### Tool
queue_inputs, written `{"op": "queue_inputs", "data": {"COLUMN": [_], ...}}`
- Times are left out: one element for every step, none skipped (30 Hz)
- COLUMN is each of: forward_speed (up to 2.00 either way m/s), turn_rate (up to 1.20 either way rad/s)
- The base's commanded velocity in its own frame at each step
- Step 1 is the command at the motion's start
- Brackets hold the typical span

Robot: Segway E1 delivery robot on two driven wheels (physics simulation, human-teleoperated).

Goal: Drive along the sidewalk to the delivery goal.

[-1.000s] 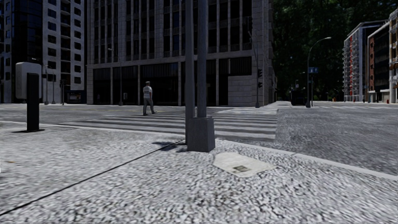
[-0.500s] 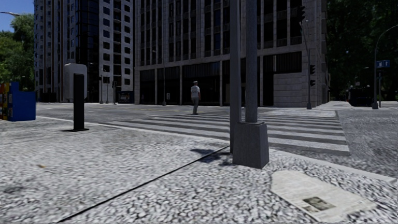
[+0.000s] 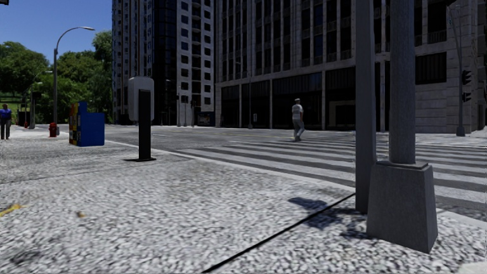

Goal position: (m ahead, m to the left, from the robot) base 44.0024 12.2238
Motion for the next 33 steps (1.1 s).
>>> {"op": "queue_inputs", "data": {"forward_speed": [1.24,1.24,1.26,1.27,1.34,1.34,1.41,1.51,1.51,1.64,1.74,1.76,1.77,1.77,1.77,1.77,1.77,1.77,1.77,1.77,1.77,1.77,1.77,1.77,1.77,1.77,1.77,1.77,1.77,1.77,1.77,1.77,1.77], "turn_rate": [0.50,0.50,0.34,0.19,0.10,0.10,0.00,0.00,0.00,0.00,0.00,0.00,0.00,0.00,0.00,0.00,-0.07,-0.07,-0.12,-0.15,-0.27,-0.39,-0.43,-0.44,-0.44,-0.44,-0.45,-0.45,-0.45,-0.45,-0.45,-0.47,-0.47]}}
